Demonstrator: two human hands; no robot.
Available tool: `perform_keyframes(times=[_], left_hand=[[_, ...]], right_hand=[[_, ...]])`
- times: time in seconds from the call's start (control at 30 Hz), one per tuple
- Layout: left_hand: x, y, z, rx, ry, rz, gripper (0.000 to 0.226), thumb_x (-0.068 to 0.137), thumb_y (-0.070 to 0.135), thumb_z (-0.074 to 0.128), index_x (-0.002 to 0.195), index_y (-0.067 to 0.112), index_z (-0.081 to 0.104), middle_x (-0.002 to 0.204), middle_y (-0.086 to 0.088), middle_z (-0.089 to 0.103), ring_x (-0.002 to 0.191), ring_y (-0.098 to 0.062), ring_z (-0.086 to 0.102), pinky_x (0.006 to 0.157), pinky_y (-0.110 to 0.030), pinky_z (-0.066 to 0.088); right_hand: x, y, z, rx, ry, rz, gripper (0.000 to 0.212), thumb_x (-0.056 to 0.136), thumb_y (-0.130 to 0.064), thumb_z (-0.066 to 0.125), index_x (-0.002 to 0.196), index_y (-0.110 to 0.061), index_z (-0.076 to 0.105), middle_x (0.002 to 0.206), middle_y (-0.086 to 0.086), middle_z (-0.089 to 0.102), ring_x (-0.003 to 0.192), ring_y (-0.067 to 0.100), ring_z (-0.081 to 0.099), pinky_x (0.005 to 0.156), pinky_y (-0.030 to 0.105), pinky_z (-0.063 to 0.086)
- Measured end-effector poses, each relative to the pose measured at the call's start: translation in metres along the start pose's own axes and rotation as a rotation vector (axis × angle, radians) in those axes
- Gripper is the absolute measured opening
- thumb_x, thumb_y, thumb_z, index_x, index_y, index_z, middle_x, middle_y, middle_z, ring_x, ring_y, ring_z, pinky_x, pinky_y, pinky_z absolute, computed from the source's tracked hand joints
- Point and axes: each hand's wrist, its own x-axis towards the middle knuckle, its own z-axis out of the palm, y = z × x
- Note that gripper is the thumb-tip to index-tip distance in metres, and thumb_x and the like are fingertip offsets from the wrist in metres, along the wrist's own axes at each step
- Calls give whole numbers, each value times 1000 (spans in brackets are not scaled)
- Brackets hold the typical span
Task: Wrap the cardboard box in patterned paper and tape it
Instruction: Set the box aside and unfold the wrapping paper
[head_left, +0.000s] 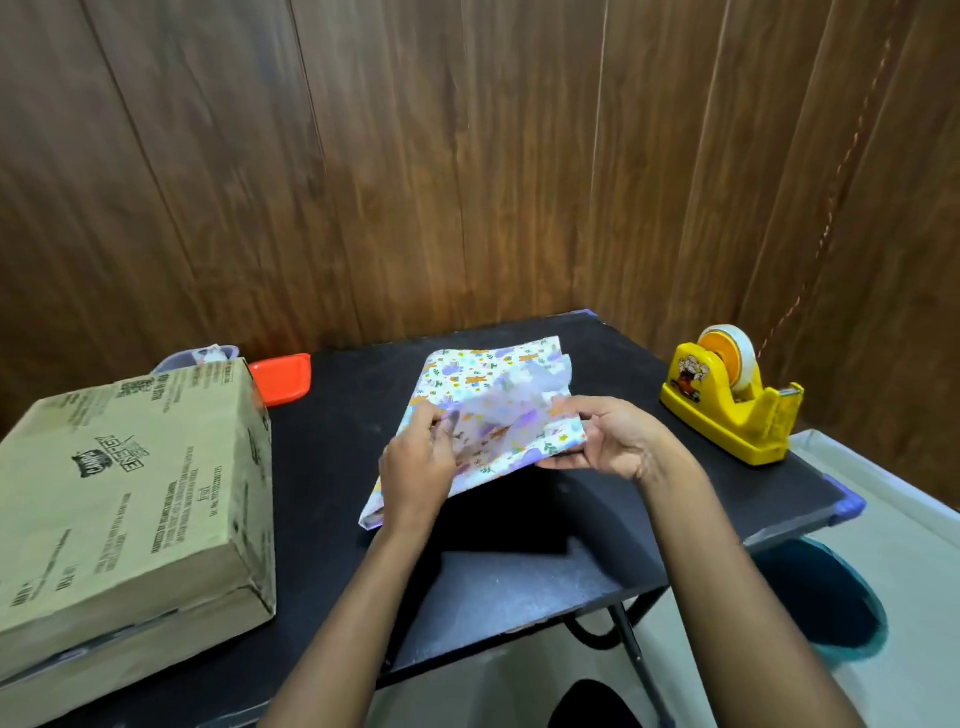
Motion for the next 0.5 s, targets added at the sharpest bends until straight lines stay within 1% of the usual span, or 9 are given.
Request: perform_keyframes(times=[0.07, 0.1, 0.17, 0.23, 0.27, 0.3, 0.37, 0.43, 0.5], left_hand=[[3, 4, -1, -5, 13, 30, 22, 93, 26, 53, 80, 10, 50, 62, -4, 54, 69, -41, 53, 59, -39, 37], [4, 8, -2, -8, 9, 47, 21, 94, 25, 53, 79, 11, 48, 60, -1, 51, 67, -40, 52, 58, -38, 35], [10, 14, -5, -71, 74, 29, 24, 93, 27, 51, 78, 9, 48, 57, 3, 47, 62, -35, 51, 56, -38, 35], [22, 15, -12, -183, 211, -54, 26, 93, 28, 51, 76, 9, 49, 56, 5, 44, 55, -24, 44, 55, -36, 30], [31, 16, -16, -239, 274, -94, 24, 94, 25, 53, 76, 10, 48, 57, 6, 43, 54, -16, 41, 55, -33, 28], [41, 17, -23, -294, 332, -133, 21, 94, 20, 54, 76, 11, 48, 58, 6, 42, 53, -8, 40, 55, -31, 28], [64, 17, -39, -403, 442, -242, 22, 93, 12, 54, 73, 13, 45, 61, 6, 41, 50, 1, 42, 53, -21, 30], [86, 7, -52, -498, 528, -396, 26, 92, 10, 56, 69, 16, 44, 60, 5, 38, 50, 0, 37, 49, -14, 30], [99, -7, -60, -665, 573, -565, 26, 91, 11, 58, 68, 16, 46, 60, 2, 38, 52, -6, 35, 49, -19, 33]], right_hand=[[-2, 2, -2, 0, 26, 7, 20, 90, -5, 51, 109, 1, 58, 88, 18, 70, 65, 26, 71, 52, 40, 58], [-1, 3, -2, -17, 60, 9, 19, 90, -1, 50, 108, 2, 57, 87, 18, 70, 63, 26, 70, 50, 39, 58], [2, 4, -3, -36, 119, 8, 23, 89, 9, 45, 110, 6, 54, 101, 24, 66, 66, 30, 69, 48, 40, 57], [4, 8, -7, -22, 153, -6, 26, 85, 16, 40, 107, 10, 53, 115, 28, 60, 78, 36, 65, 54, 43, 56], [3, 9, -10, -12, 172, -7, 24, 84, 18, 39, 101, 11, 55, 114, 28, 60, 78, 36, 65, 56, 43, 56], [1, 11, -15, -14, 192, -5, 21, 84, 19, 40, 95, 10, 56, 109, 26, 61, 73, 34, 66, 55, 41, 56], [-4, 16, -27, -33, 209, 21, 19, 84, 18, 43, 92, 9, 57, 95, 23, 66, 61, 30, 69, 50, 39, 57], [-7, 17, -38, -39, 213, 57, 16, 86, 10, 50, 100, 7, 57, 83, 20, 70, 57, 29, 70, 45, 39, 56], [-2, 15, -43, -31, 246, 87, 17, 88, -4, 57, 104, 2, 58, 83, 17, 71, 55, 27, 69, 44, 39, 55]])
